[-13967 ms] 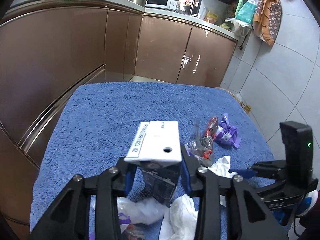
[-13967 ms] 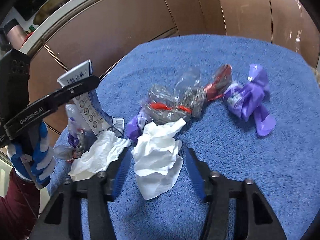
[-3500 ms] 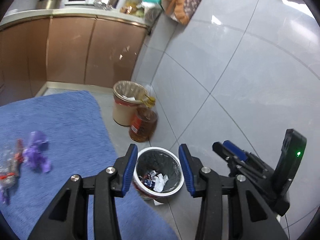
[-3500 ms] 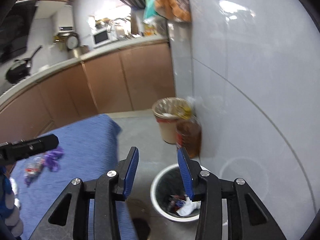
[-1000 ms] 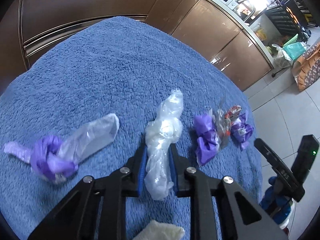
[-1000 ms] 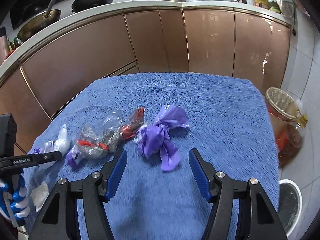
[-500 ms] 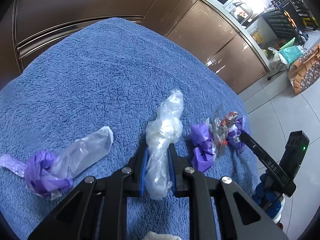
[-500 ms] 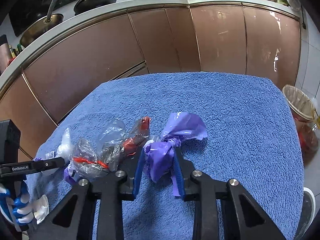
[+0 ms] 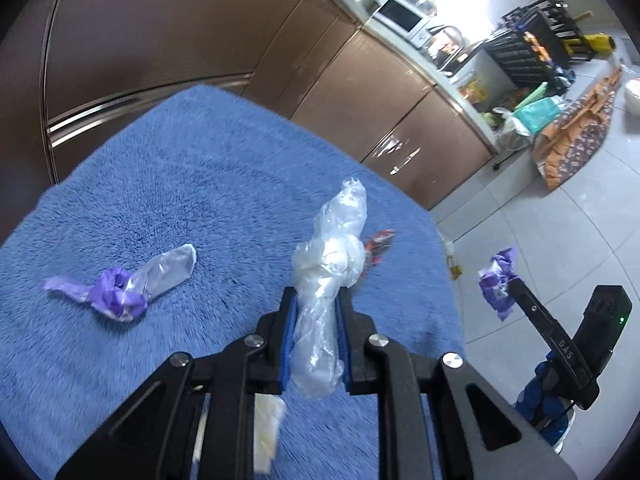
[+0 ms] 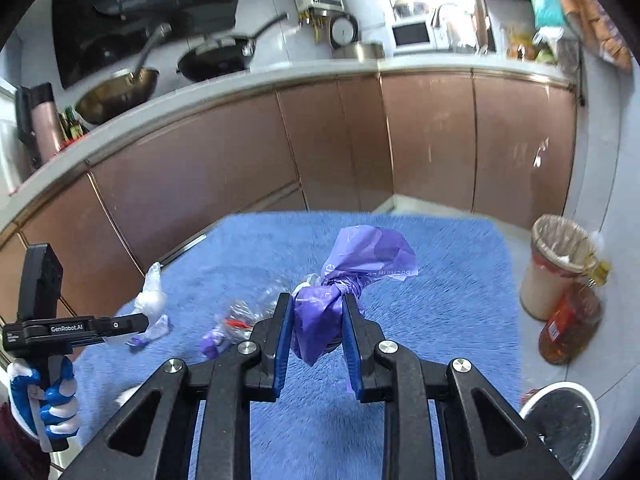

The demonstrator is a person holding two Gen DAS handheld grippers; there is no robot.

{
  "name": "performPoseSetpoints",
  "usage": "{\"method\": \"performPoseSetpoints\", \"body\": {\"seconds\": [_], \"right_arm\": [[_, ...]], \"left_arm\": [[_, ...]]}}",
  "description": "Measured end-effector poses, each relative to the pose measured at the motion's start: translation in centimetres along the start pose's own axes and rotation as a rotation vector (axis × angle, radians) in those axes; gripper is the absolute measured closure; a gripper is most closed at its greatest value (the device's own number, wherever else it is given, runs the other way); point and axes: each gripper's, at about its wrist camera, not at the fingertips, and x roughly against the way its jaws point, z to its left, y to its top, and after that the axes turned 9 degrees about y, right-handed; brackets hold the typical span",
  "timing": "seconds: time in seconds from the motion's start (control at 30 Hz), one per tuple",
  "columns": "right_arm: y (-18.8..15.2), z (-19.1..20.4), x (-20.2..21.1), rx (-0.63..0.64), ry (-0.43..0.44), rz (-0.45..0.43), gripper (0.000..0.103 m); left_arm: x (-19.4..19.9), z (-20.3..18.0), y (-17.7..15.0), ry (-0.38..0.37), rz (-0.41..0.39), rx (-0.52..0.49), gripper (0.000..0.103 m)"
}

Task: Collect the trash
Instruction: 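Grasp the clear plastic bag with left tool while right tool grasps purple wrapper, then carry both wrappers over the bin and open both tools to drop them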

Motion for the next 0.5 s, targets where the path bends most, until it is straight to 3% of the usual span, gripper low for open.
{"method": "performPoseSetpoints", "body": {"seconds": [0.5], "right_arm": [[0.2,2.4,15.8,0.014,-0.032,-0.251,0.081]], "left_arm": [[11.6,-9.3,-2.6,-0.073,-0.151,-0.164,0.086]]}}
